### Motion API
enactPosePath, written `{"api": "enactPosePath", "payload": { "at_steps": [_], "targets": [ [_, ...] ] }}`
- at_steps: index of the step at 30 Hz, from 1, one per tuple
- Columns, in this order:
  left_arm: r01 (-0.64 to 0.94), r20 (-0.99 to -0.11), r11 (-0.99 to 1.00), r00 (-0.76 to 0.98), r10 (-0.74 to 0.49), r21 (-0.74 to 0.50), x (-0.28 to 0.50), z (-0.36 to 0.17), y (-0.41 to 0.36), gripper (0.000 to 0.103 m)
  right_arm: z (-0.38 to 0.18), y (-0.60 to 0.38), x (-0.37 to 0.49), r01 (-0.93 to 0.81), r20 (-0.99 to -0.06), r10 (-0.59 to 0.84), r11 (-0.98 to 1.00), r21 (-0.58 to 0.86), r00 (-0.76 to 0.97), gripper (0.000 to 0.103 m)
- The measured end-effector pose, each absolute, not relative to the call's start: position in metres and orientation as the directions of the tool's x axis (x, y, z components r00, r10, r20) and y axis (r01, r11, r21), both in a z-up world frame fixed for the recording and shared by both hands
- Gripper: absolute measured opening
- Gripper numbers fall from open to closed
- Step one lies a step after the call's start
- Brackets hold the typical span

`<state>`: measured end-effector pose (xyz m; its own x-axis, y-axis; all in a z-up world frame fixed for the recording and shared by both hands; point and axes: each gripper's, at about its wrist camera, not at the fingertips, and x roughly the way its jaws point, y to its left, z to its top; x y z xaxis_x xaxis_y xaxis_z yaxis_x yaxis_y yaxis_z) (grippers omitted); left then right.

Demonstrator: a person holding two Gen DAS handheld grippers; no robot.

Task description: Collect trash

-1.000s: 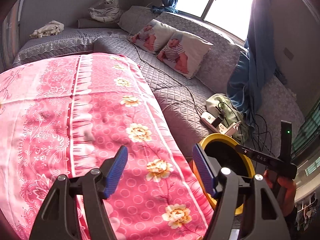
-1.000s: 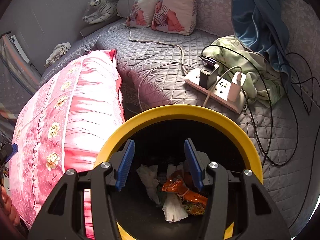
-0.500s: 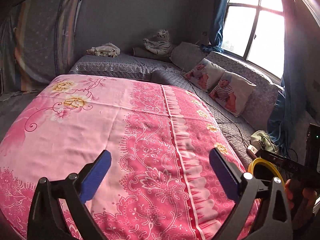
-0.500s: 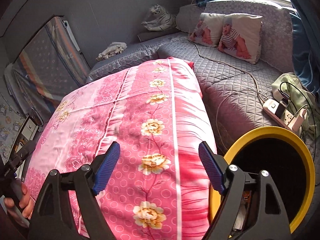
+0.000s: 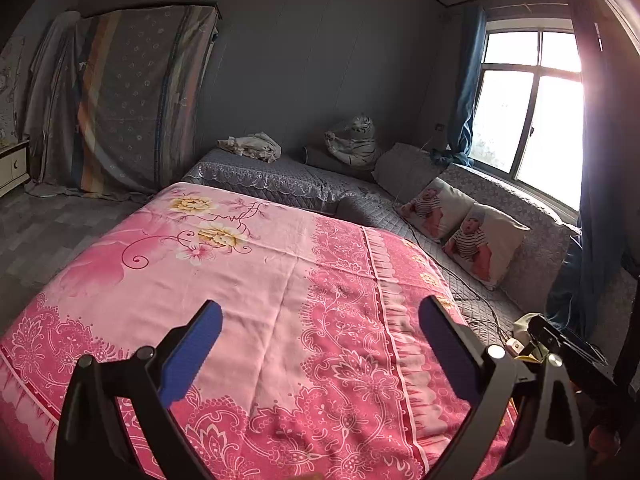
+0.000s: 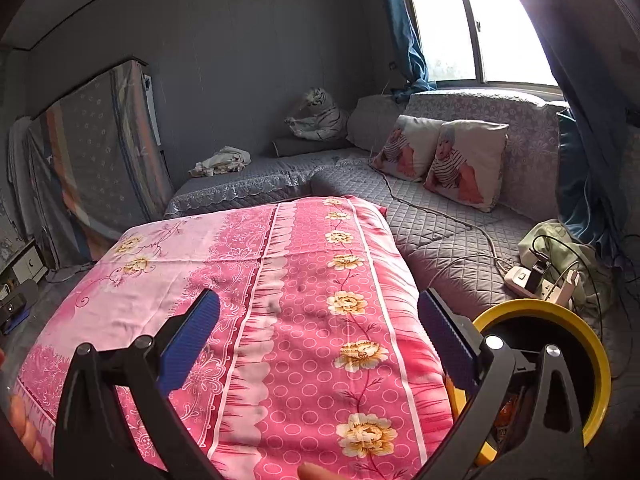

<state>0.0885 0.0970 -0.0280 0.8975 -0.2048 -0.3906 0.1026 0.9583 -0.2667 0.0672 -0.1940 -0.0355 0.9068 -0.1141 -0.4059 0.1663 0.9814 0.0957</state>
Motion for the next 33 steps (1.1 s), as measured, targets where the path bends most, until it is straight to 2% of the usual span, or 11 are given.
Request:
{"api": "enactPosePath", "payload": {
  "at_steps": [4,11,18,33],
  "targets": [
    [0.098,-0.372,0.970,0.911,-0.177,-0.222,0.070,-0.019,0.090,0.095,-0.030,-0.180,0.050,0.168,-0.358,-0.145,0.985,0.034,0.922,0.095],
    [0.105,-0.351,0.978,0.922,-0.164,-0.181,0.047,-0.009,0.078,0.095,-0.030,-0.172,0.032,0.189,-0.339,-0.183,0.982,-0.015,0.923,0.095],
    [0.099,-0.326,0.988,0.936,-0.133,-0.121,0.033,-0.006,0.062,0.095,-0.028,-0.179,0.024,0.221,-0.316,-0.205,0.975,0.016,0.926,0.095],
    [0.111,-0.336,0.985,0.930,-0.150,-0.133,0.034,-0.004,0.057,0.095,-0.034,-0.192,0.025,0.246,-0.343,-0.215,0.968,0.050,0.914,0.095]
  ]
}}
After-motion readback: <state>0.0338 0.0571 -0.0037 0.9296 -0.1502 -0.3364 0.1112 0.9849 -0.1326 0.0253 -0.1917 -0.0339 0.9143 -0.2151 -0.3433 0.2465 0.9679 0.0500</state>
